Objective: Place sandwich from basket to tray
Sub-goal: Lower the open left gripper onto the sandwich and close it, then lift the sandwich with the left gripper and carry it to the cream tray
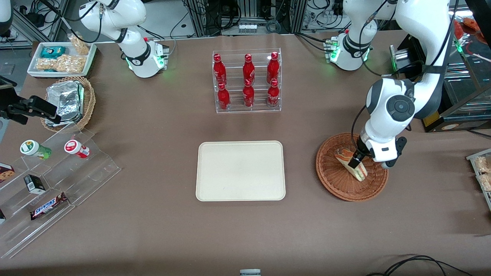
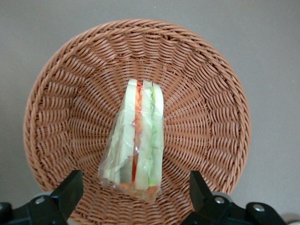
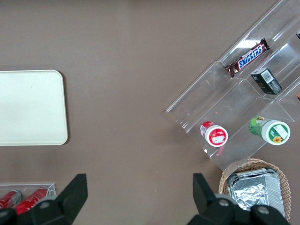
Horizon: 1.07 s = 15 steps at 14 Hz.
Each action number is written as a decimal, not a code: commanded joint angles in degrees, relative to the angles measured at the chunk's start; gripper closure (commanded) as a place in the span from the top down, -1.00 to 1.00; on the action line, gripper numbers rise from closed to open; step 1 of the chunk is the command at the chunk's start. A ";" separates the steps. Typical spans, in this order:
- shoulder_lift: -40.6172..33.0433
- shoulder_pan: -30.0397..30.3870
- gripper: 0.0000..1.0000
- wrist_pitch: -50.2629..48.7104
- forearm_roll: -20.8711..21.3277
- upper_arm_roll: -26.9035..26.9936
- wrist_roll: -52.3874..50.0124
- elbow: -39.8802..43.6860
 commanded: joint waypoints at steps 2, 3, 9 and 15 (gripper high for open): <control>6.77 0.04 1.00 2.03 -2.71 0.17 -1.87 4.30; 7.66 0.04 0.45 2.82 -2.89 0.17 -1.52 4.48; 5.38 0.13 -0.88 -11.88 -2.89 0.17 9.10 9.47; 7.58 -1.10 -0.94 -23.98 -2.98 -3.43 23.82 22.50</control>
